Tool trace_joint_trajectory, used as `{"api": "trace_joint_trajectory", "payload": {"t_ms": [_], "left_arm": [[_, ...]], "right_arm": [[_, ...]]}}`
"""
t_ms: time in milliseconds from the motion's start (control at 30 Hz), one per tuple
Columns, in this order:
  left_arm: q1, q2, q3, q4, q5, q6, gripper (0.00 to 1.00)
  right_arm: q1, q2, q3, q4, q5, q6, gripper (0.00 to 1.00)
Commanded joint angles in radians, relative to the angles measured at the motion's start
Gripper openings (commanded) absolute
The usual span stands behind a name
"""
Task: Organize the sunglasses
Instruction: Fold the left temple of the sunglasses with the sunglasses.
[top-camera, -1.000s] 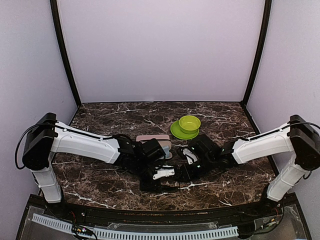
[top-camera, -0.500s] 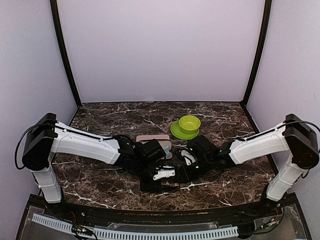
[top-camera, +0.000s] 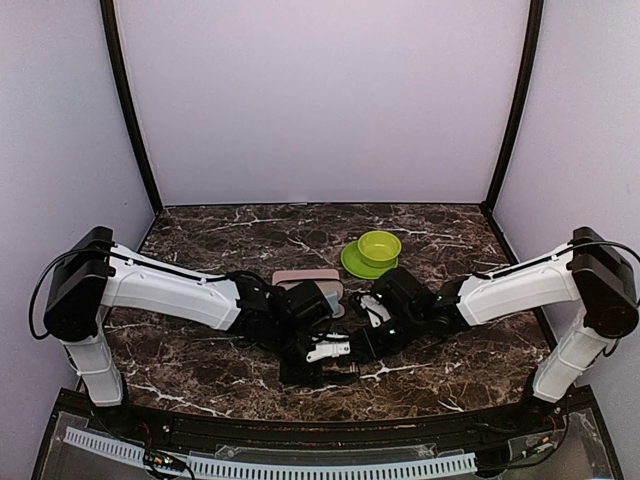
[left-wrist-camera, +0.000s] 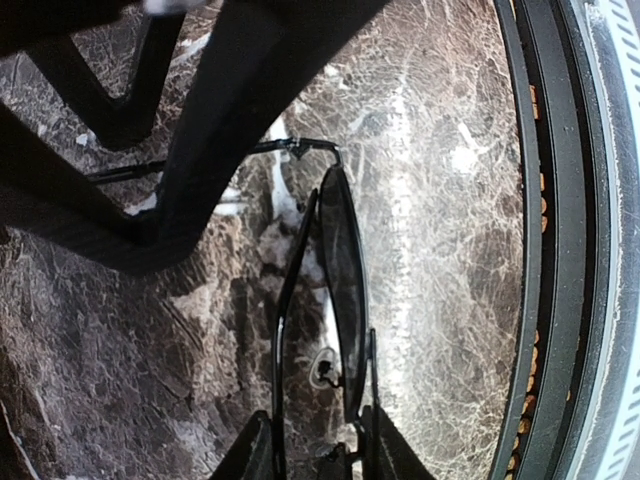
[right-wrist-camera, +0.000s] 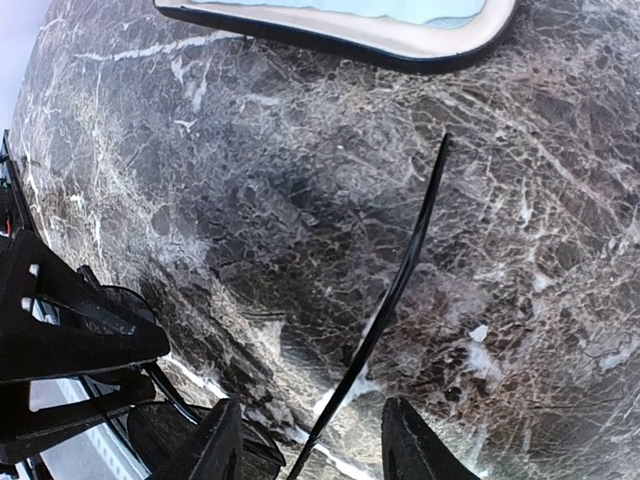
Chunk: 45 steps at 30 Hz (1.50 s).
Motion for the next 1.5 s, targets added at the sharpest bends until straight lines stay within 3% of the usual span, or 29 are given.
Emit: {"api": "trace_joint_trajectory", "payload": {"t_ms": [0, 567, 767, 1467], "left_arm": [[-0.006, -0.013, -0.016, 0.029, -0.013, 0.005, 0.31], [-0.005, -0.099, -0.14, 0.227, -0.073, -0.033, 0.35], [-0.006, -0.139, -0.198, 0.318, -0.117, -0.049, 0.43], [-0.006, -0.18, -0.305, 0.441, -0.152, -0.066, 0.53]], "right_arm": [[0.01, -0.009, 0.035, 0.071, -0.034, -0.006, 0.5], [0.007, -0.048, -0.14, 0.398, -0.151, 0.084, 0.43], [0.007, -0.087, -0.189, 0.462, -0.15, 0.092, 0.45], [-0.028, -0.07, -0.256, 0.562, -0.1, 0.143, 0.47]]}}
